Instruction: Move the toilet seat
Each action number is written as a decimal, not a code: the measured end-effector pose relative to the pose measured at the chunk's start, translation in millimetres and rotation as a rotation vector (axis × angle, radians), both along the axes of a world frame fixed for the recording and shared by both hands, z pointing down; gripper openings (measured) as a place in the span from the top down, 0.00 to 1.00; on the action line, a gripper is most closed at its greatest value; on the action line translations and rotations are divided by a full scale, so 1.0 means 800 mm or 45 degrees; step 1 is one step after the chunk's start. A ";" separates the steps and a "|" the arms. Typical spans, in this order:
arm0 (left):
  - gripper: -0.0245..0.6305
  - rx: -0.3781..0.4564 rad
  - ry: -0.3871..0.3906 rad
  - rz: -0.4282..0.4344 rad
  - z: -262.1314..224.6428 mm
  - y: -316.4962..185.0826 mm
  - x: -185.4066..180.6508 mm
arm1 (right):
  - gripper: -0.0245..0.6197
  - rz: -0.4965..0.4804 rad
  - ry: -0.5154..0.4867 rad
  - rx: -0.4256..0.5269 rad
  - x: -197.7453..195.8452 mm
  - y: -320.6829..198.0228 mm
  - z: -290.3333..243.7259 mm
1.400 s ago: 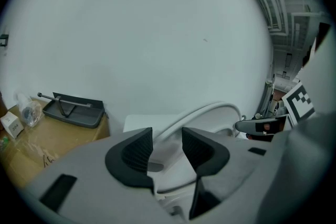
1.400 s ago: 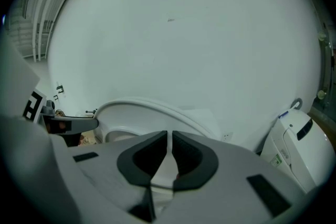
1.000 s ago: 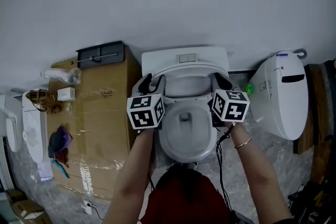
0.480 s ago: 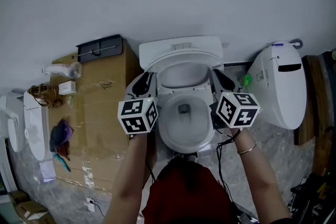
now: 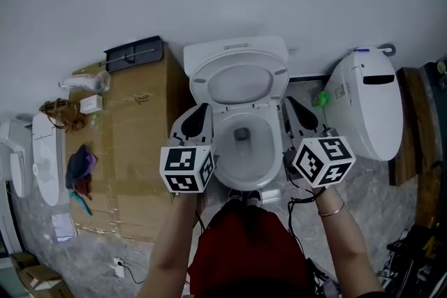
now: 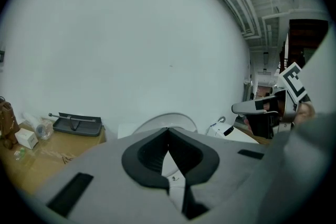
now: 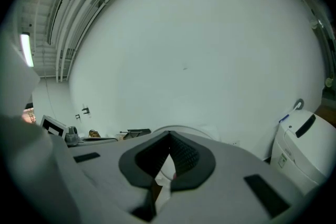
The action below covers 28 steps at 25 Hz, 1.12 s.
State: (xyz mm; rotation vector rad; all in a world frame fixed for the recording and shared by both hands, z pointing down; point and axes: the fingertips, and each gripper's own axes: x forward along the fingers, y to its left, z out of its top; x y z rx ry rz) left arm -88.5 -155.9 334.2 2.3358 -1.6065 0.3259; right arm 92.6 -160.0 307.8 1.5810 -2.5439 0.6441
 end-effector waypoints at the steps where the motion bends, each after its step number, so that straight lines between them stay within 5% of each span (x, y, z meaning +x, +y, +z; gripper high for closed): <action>1: 0.92 0.008 -0.011 0.007 -0.004 0.009 0.003 | 0.94 0.001 -0.001 0.007 0.003 0.009 -0.004; 28: 0.92 0.158 -0.012 -0.013 -0.089 0.170 0.021 | 0.94 -0.100 0.151 0.190 -0.003 0.185 -0.080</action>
